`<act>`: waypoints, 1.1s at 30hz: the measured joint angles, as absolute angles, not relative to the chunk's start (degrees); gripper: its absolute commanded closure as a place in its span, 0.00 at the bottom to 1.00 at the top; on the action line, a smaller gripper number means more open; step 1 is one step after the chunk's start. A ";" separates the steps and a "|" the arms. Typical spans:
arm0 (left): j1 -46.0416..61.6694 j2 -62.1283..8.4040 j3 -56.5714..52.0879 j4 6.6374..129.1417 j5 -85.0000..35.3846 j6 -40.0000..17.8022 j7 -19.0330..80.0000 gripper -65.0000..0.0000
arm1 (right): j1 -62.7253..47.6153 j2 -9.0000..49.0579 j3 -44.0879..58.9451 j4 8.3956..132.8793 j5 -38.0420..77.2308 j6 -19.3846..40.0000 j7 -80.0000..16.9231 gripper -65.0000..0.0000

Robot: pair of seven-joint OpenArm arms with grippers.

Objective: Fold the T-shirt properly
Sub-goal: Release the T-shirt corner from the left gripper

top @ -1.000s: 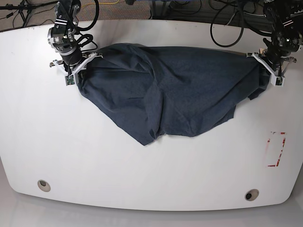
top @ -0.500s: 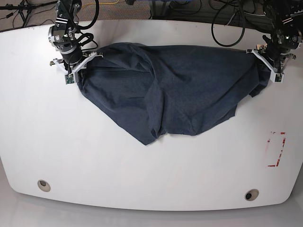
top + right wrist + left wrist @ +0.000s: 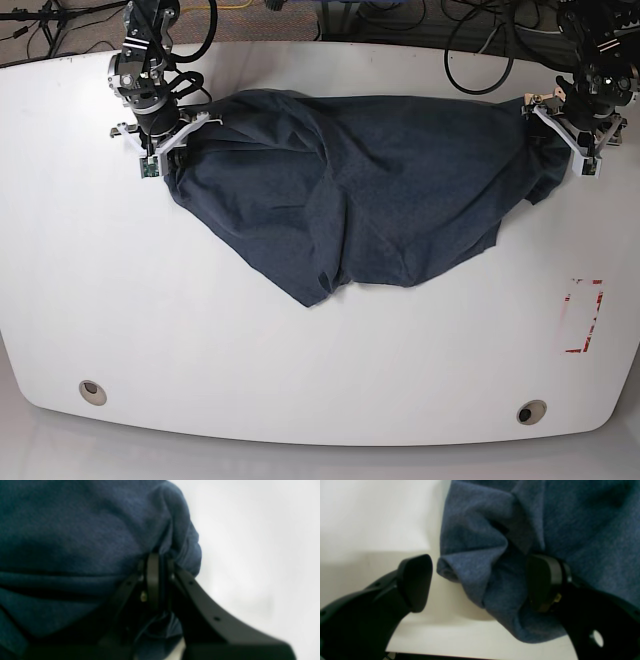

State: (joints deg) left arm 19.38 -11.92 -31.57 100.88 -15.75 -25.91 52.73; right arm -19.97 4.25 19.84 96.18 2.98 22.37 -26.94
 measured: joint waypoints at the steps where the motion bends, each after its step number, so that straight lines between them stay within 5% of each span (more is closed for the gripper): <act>1: 18.81 -11.90 -31.64 101.12 -15.53 -27.07 52.82 0.15 | -19.92 3.99 19.86 96.18 2.98 22.26 -26.92 0.95; 9: 16.05 -11.94 -31.64 107.22 -17.76 -34.57 52.60 0.15 | -19.88 3.51 19.79 96.16 3.07 22.09 -26.55 0.95; 20: 6.28 -11.88 -31.22 108.84 -19.03 -34.74 53.10 0.15 | -19.88 3.51 19.79 96.16 3.05 22.09 -26.57 0.95; 33: -8.05 -12.82 -22.46 93.36 -12.86 -33.06 53.12 0.15 | -19.86 3.51 19.79 96.16 3.03 22.09 -26.57 0.95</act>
State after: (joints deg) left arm -8.05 -12.82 -22.46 93.36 -12.86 -33.06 53.12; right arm -19.86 3.51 19.79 96.16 3.03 22.09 -26.57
